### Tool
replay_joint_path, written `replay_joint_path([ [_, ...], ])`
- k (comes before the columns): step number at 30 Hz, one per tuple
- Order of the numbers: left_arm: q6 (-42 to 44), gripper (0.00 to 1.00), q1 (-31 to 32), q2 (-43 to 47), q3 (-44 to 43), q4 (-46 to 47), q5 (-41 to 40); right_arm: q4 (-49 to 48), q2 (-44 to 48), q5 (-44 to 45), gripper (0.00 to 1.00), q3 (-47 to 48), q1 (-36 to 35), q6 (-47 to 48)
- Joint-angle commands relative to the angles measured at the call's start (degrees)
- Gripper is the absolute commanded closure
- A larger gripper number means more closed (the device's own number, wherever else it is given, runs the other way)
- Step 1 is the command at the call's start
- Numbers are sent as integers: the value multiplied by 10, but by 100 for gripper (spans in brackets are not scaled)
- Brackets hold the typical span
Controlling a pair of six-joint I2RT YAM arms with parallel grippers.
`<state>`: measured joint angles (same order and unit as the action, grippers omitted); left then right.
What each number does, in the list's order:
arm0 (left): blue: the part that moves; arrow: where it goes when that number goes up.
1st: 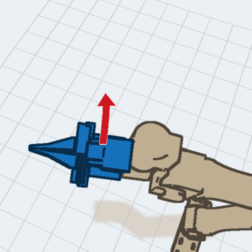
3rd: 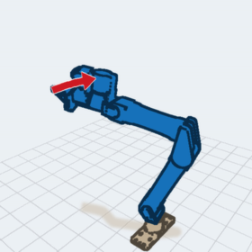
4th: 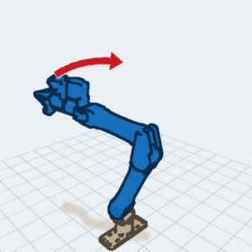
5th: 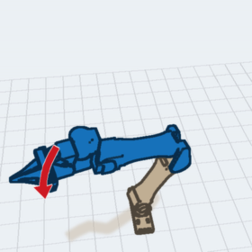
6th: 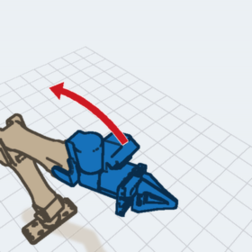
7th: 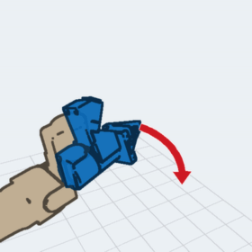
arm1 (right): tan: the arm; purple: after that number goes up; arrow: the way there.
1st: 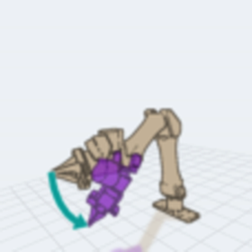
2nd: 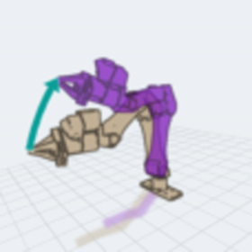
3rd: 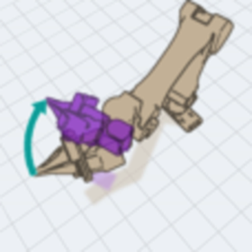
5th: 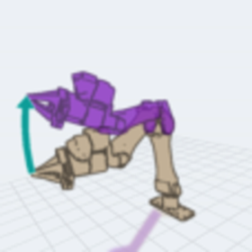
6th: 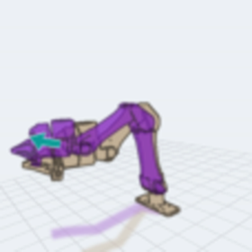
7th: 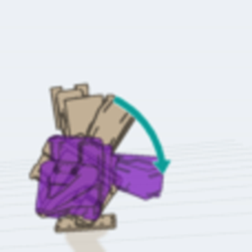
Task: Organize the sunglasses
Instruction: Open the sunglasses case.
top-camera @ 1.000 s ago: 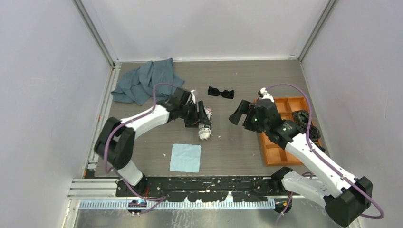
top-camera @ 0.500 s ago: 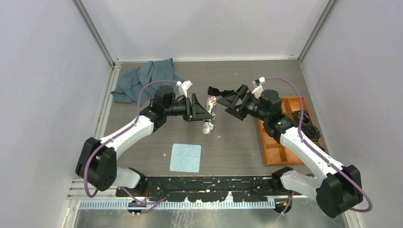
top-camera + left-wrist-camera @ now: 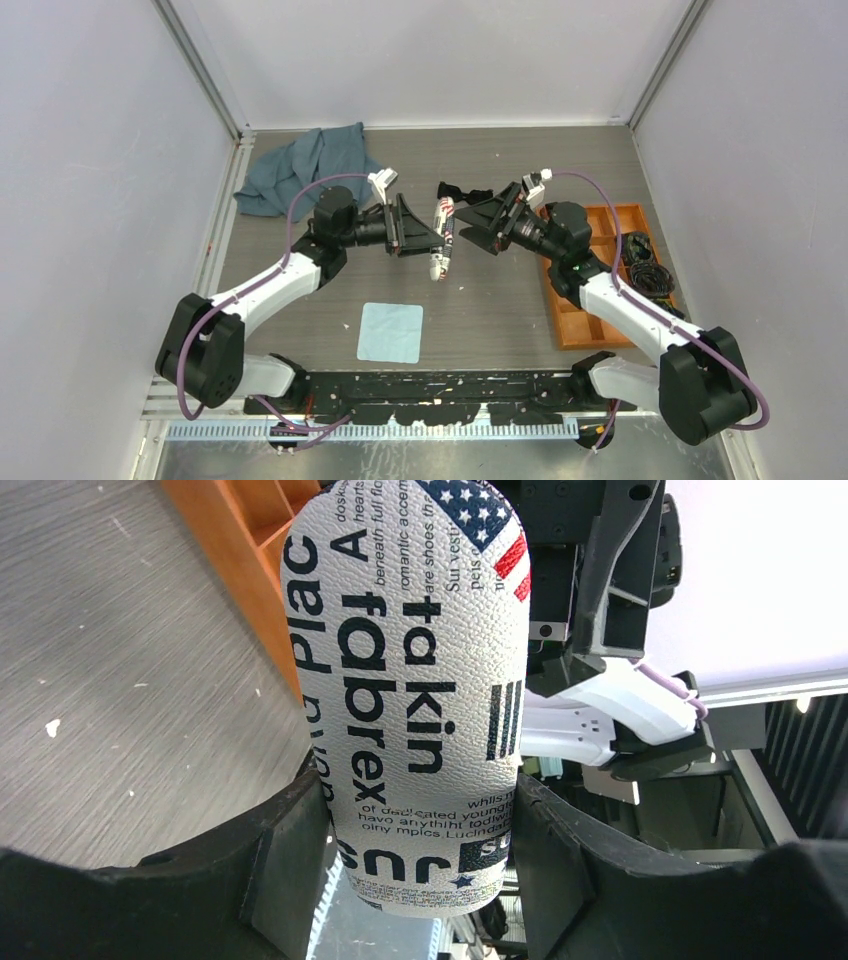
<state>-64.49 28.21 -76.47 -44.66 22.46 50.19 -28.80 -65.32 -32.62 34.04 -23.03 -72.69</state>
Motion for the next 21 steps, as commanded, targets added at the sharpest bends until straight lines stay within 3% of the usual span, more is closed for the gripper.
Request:
replay_joint_path([
  [1, -51, 99, -3, 22, -1, 98, 20, -101, -2, -25, 0, 5, -2, -16],
  [14, -95, 99, -3, 30, 9, 159, 19, -234, -69, -3, 1, -12, -44, -65],
  [16, -99, 99, -3, 31, 11, 163, 19, -255, -79, -3, 7, -12, -47, -75],
  [21, -100, 99, -4, 36, 12, 166, 17, -288, -90, 2, 34, -19, -47, -93],
])
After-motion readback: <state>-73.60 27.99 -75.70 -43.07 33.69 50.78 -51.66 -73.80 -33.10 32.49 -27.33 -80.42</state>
